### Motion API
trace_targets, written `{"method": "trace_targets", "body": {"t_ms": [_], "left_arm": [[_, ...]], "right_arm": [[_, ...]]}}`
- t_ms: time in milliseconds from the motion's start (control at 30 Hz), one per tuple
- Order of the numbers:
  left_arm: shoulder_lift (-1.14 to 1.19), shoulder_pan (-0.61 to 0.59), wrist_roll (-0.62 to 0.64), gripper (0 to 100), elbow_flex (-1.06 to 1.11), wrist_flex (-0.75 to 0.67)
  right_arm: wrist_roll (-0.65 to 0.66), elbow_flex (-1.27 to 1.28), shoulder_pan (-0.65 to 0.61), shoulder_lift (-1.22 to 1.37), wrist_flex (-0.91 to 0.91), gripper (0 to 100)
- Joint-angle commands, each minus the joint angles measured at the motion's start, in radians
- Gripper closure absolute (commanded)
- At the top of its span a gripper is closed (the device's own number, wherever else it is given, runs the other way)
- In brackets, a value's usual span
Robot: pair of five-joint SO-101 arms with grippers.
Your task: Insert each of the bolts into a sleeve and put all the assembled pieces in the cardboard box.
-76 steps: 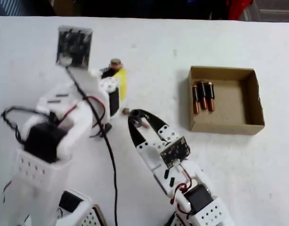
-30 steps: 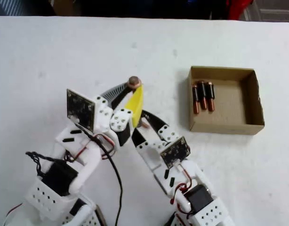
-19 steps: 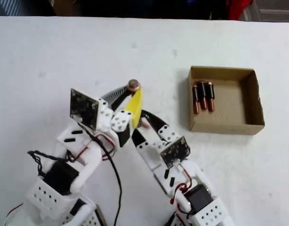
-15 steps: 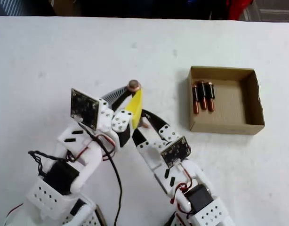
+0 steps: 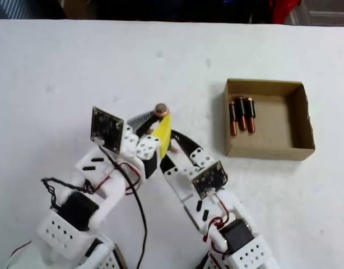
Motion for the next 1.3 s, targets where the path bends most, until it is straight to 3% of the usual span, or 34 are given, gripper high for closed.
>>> {"method": "trace_targets", "body": {"t_ms": [0, 500, 733, 1267], "left_arm": [[-0.031, -0.004, 0.005, 98, 0.041, -0.005], [-0.031, -0.013, 0.005, 97, 0.081, -0.003], [-0.031, -0.013, 0.005, 77, 0.083, -0.005], [-0.031, -0.101, -0.003, 77, 0.081, -0.075]], "right_arm": [[-0.008, 0.008, 0.012, -0.022, -0.031, 98.2], [-0.002, 0.008, 0.012, -0.022, -0.027, 98.2], [-0.002, 0.008, 0.013, -0.022, -0.025, 98.2], [-0.002, 0.008, 0.013, -0.022, -0.024, 98.2]]}}
